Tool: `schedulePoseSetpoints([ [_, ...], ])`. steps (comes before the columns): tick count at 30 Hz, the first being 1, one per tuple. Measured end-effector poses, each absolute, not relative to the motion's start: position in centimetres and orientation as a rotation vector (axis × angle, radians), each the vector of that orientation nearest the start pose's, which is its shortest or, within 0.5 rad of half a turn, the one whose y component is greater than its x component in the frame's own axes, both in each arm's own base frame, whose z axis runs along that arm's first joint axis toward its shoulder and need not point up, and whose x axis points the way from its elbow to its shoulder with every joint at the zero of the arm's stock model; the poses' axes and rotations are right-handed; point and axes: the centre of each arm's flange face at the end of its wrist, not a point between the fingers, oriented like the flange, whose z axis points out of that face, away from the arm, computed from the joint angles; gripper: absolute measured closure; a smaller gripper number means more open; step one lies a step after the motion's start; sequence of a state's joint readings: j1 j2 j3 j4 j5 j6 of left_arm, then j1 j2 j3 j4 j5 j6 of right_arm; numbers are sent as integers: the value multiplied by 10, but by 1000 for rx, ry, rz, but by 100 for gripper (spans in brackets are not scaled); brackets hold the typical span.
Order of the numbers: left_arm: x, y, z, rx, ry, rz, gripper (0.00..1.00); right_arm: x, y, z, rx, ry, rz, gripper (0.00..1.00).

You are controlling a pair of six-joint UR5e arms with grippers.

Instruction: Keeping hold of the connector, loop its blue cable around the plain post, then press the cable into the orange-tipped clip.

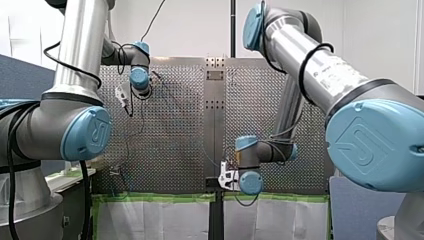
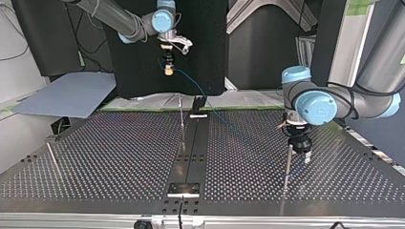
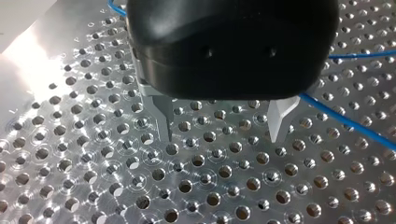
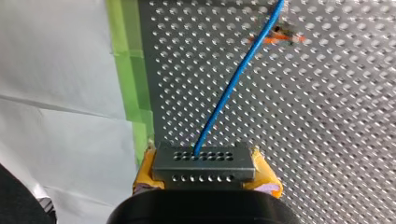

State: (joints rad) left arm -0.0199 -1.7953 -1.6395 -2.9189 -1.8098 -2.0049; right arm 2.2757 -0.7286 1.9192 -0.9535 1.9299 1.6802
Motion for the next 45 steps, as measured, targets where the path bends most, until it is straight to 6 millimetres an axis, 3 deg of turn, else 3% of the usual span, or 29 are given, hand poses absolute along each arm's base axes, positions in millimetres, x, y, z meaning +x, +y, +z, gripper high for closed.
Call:
schedulePoseSetpoints([
  [9, 557, -121, 357, -564, 1545, -206, 0, 406, -340, -1, 1571, -1191, 1347, 100],
  [13, 557, -122, 357, -568, 1547, -210, 0, 402, -344, 5, 1559, -1182, 1336, 100],
  [24, 556, -124, 356, -572, 1555, -216, 0, 384, -347, -1, 1516, -1162, 1312, 100],
  [37, 552, -119, 352, -649, 1579, -283, 0, 372, -348, -42, 1529, -1184, 1287, 100],
  [45, 550, -107, 344, -718, 1588, -338, 0, 371, -347, -48, 1541, -1181, 1293, 100],
])
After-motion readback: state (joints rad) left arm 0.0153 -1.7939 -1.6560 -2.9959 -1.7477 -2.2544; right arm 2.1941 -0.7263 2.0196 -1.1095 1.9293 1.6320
